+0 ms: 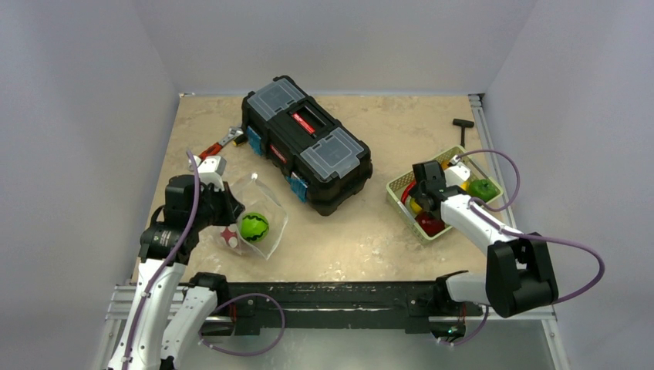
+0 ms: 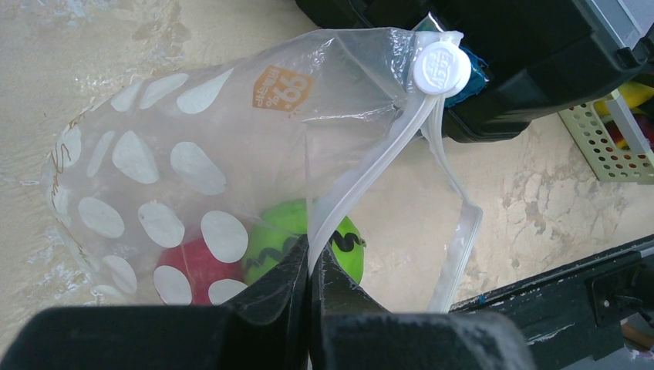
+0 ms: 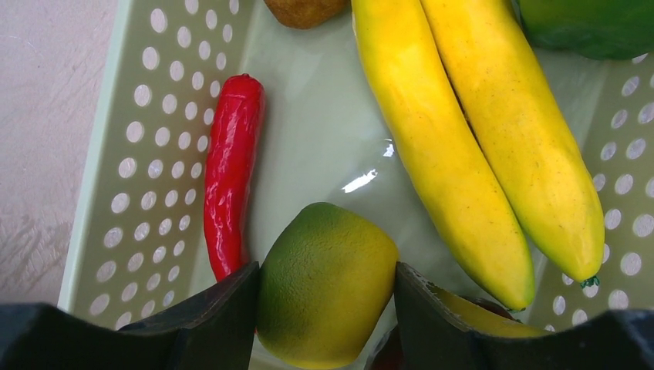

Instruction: Place the food in the zip-top bag and seal the zipper

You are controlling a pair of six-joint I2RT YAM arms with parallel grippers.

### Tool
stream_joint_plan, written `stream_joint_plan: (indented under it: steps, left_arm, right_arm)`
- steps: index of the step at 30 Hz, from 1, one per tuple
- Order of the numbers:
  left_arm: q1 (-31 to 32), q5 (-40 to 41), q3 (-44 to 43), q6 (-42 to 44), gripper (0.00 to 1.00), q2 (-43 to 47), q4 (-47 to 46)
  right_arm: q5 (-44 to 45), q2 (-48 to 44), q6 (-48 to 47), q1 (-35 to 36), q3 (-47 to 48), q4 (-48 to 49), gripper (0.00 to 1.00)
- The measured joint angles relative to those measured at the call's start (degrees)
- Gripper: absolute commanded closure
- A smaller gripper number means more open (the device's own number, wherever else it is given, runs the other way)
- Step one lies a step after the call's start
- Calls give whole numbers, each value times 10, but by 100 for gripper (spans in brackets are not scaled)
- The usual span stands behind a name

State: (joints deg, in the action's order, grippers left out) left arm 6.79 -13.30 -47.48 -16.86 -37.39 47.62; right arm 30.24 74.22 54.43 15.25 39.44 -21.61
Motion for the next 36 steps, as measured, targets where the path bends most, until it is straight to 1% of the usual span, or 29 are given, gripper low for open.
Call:
stream_joint_plan:
  steps: [4,8,11,13,16,18,19,23,27,30,32,34,36]
  left_arm:
    - [0,0,0,0,100,0,0]
    - [0,0,0,0,100,1,0]
    - [0,0,0,0,100,0,0]
    - [0,0,0,0,100,1,0]
    - [0,0,0,0,100,1,0]
    - [0,0,0,0,100,1,0]
    - [0,0,0,0,100,0,0]
    - [0,-1,0,0,100,0,0]
    - [0,-1,0,0,100,0,0]
    - [0,-1,0,0,100,0,0]
    - [0,-1,0,0,100,0,0]
    - [0,-1,0,0,100,0,0]
    - [0,-1,0,0,100,-1,0]
  right_arm:
    - [0,-4,0,0,1,-3,76]
    - [2,-23,-6,0,1,-21,77]
    - [10,-57,-16,0,9,-40,78]
    - [15,-86,-28,0,19,-43,83]
    - [-3,-128,-63,0,32,-33,87]
    - [-33,-153,-94,0,45,-25,93]
    - [-47,-162,-106,0,50,-19,94]
    - [-145,-204,-150,0,55,33,94]
    - [-288,-255,-175,3,24,144,95]
    - [-390,-262,-187,20,2,228,95]
    - [-449,-252,-197,53,-7,273,95]
    - [-487,-237,-213,106,-8,304,95]
    - [-503,-214,-240,188,-2,324,95]
